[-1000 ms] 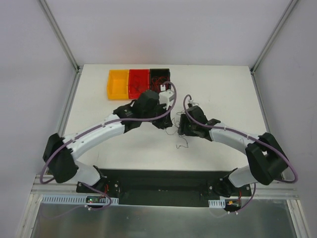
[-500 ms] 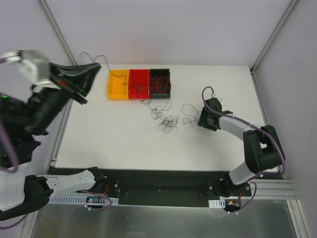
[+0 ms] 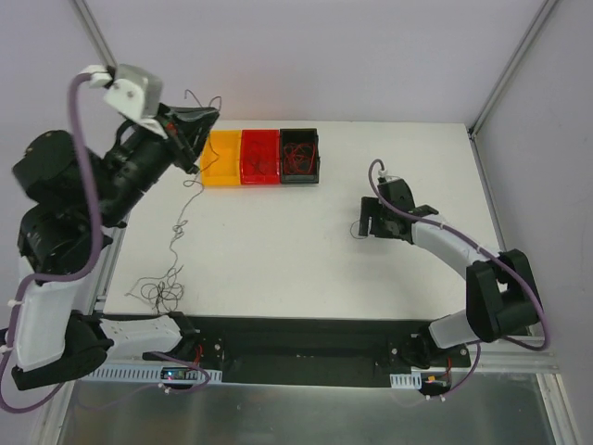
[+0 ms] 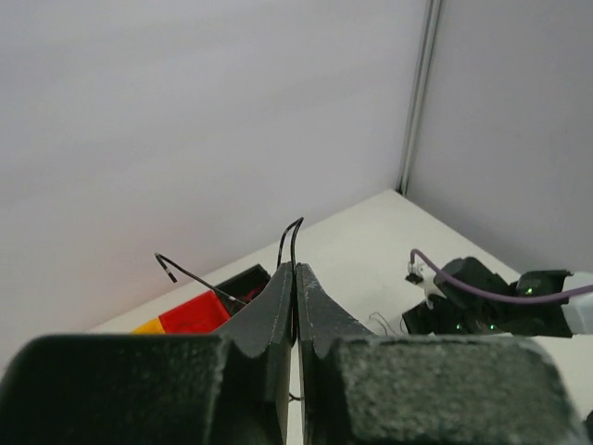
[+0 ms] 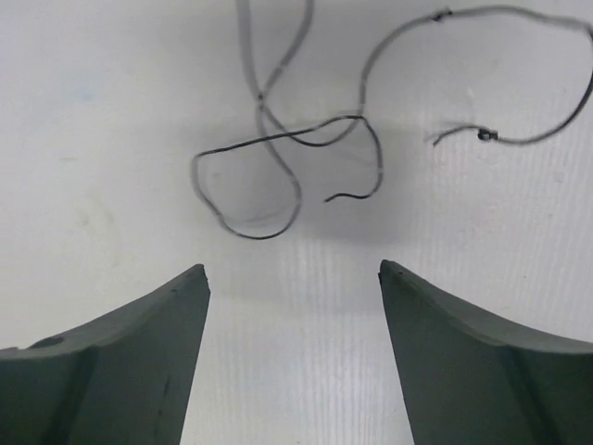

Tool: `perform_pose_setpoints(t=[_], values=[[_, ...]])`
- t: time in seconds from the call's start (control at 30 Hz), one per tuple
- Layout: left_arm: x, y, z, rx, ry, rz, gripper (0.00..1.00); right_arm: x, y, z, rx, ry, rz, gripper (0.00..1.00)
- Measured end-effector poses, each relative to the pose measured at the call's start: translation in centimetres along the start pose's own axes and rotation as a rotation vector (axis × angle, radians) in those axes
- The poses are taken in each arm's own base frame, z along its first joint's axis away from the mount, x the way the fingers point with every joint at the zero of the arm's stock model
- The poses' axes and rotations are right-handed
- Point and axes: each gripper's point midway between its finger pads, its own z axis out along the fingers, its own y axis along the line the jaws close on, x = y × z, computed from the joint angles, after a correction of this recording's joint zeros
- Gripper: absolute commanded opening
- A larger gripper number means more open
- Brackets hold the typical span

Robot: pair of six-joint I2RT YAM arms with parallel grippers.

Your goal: Untangle the cables

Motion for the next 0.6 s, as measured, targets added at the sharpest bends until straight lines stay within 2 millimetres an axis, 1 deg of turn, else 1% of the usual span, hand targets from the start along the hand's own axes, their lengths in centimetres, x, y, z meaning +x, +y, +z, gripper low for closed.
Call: perform_pose_setpoints(t=[0.03, 0.1, 0.13, 0.2, 0.27, 0.33, 0.43, 0.5, 0.53, 0.6], values=[[0.7, -0.4, 0.7, 0.009, 0.023, 0.002, 0.0, -0.5, 0.8, -0.7, -0.024, -0.018, -0.027, 0.81], [2.2, -1.0, 1.9, 0.024, 0.068, 0.008, 0.0, -1.6, 1.7, -2.2, -0.055, -0.063, -0.061, 0.83], [2.8, -1.3, 2.5, 0.036, 0.089, 0.01, 0.0, -2.5, 1.9, -3.2, -0.065, -0.099, -0.072, 0.84], [3.6, -1.7, 2.9, 0.046, 0.113, 0.01, 0.0, -3.6, 1.8, -4.9, -0.072, -0.154, -0.077, 0.85], [3.8, -1.9, 3.1, 0.053, 0.119, 0.0, 0.0, -4.5, 1.6, -6.4, -0.076, -0.203, -0.078, 0.86], [3.6, -2.1, 2.9, 0.061, 0.114, -0.011, 0.0, -5.1, 1.5, -7.4, -0.085, -0.237, -0.073, 0.83], [4.2, -2.2, 2.4, 0.065, 0.121, -0.036, 0.0, -5.6, 0.5, -7.5, -0.08, -0.242, -0.021, 0.81], [5.6, -2.4, 2.2, 0.066, 0.147, -0.057, 0.0, -5.8, -1.0, -6.9, -0.058, -0.228, 0.049, 0.81], [6.8, -2.6, 2.1, 0.07, 0.171, -0.073, 0.0, -5.8, -1.8, -6.3, -0.046, -0.22, 0.087, 0.8], [9.9, -3.3, 2.0, 0.08, 0.235, -0.102, 0.0, -5.4, -3.4, -5.0, -0.021, -0.189, 0.146, 0.8]])
